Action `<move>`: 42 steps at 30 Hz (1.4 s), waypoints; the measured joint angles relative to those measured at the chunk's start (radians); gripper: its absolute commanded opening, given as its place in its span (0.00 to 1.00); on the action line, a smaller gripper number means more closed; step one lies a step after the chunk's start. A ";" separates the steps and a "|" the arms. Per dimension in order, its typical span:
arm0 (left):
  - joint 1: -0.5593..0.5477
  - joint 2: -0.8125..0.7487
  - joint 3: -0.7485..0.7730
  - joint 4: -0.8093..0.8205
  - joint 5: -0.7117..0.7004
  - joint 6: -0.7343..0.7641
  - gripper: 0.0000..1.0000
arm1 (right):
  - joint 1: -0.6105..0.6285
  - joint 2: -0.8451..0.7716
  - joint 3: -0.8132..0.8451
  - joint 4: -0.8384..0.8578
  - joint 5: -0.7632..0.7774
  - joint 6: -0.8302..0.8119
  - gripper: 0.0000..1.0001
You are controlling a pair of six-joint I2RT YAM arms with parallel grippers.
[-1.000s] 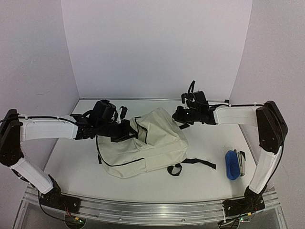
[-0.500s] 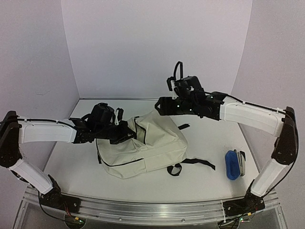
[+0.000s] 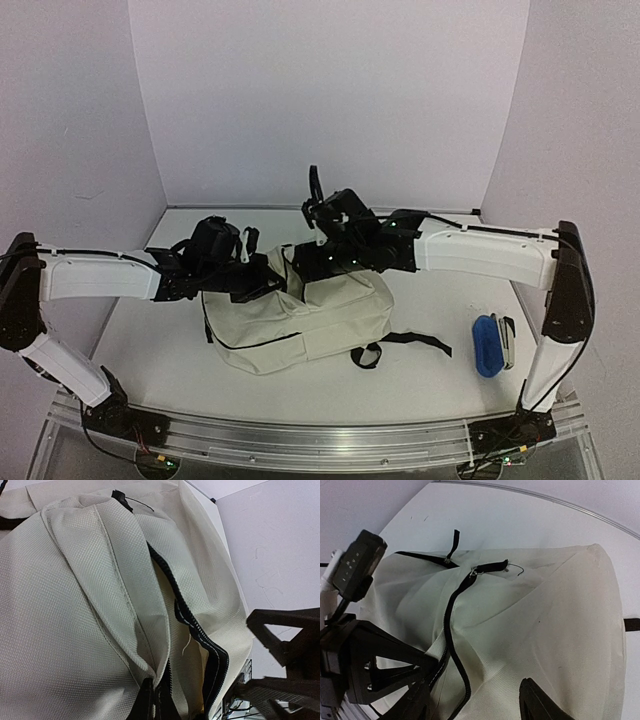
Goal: Pack the student bag
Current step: Adjust the student bag at the center of the board.
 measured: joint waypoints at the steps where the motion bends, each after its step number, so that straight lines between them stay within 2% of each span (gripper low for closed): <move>1: 0.000 0.000 0.000 0.000 0.000 0.000 0.00 | 0.004 0.015 0.007 -0.008 0.006 0.002 0.54; 6: 0.000 0.000 0.000 0.000 0.000 0.000 0.00 | 0.012 0.061 0.029 -0.035 0.019 0.007 0.40; 11: 0.000 0.000 0.000 0.000 0.000 0.003 0.00 | 0.012 0.084 0.048 -0.037 0.046 0.014 0.14; 16: 0.000 0.000 0.000 0.000 0.000 0.009 0.01 | 0.012 0.084 0.057 -0.041 0.064 0.033 0.00; 19: 0.000 -0.002 0.000 -0.001 0.000 0.013 0.13 | 0.012 0.084 0.059 -0.040 0.069 0.039 0.00; 21: 0.000 -0.008 0.000 -0.004 0.000 0.028 0.32 | 0.012 0.083 0.059 -0.041 0.070 0.039 0.00; 22: 0.000 -0.014 0.000 -0.009 0.000 0.036 0.37 | 0.012 0.081 0.059 -0.042 0.070 0.040 0.00; 25: 0.000 -0.044 0.000 -0.016 -0.004 0.053 0.46 | 0.012 0.053 0.054 -0.042 0.069 0.045 0.00; 29: 0.000 -0.099 0.000 -0.035 -0.028 0.074 0.43 | 0.014 -0.029 0.038 -0.037 0.065 0.055 0.00; 36: 0.000 -0.091 0.010 -0.032 -0.004 0.108 0.25 | 0.014 -0.088 0.019 -0.036 0.061 0.063 0.00; 42: 0.000 -0.034 0.033 0.029 0.058 0.118 0.21 | 0.014 -0.088 0.016 -0.035 0.061 0.065 0.00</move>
